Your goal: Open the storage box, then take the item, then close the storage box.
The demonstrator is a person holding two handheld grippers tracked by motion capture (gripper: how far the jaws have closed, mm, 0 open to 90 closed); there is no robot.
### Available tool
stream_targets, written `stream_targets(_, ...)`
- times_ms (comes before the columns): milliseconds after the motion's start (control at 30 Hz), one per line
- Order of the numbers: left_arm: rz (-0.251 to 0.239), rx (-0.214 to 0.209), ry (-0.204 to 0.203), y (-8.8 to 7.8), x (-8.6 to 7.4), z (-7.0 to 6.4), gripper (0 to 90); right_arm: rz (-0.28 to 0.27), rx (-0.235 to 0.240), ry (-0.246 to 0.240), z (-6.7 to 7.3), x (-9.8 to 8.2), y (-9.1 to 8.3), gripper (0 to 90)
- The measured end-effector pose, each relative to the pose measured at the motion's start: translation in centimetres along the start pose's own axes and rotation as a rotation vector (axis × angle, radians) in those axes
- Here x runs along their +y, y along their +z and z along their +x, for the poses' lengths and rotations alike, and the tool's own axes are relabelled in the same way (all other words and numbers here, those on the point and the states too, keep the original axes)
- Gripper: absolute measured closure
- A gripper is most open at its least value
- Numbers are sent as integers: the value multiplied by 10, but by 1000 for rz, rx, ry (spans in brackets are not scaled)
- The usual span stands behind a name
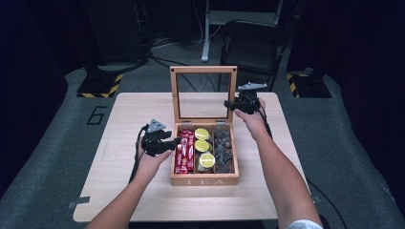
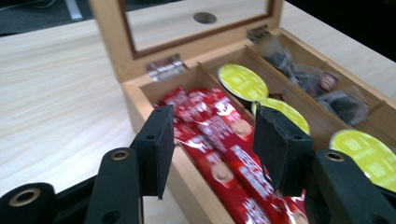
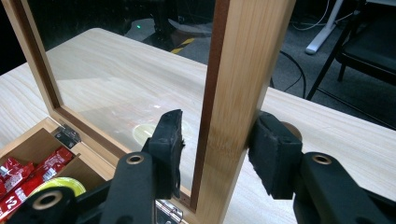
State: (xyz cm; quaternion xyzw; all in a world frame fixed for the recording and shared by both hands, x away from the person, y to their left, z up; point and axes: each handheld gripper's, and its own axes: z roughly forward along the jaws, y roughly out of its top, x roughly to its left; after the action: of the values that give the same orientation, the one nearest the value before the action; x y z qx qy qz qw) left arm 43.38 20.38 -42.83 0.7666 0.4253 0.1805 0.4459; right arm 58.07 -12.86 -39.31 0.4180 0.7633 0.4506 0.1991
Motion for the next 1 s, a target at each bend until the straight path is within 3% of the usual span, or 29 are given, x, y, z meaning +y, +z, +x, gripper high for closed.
stream_targets(200,20,-12,10,5,-10,-11,485,4,1,12,-2,0,2,549)
stream_targets(467,36,-13,-11,17,-17,-25,489,4,-1,13,-2,1,2,549)
stream_targets(700,79,25,-7,31,-25,-36,490,1,4,14,-3,0,3,549)
stream_targets(767,80,50,14,32,-26,-38,534,0,6,13,-3,0,3,549)
stream_targets(833,72,68,12,32,-26,-40,601,-3,6,20,-3,0,4,549)
stream_targets(1000,57,129,16,33,-29,-47,675,2,-1,10,-3,0,4,548)
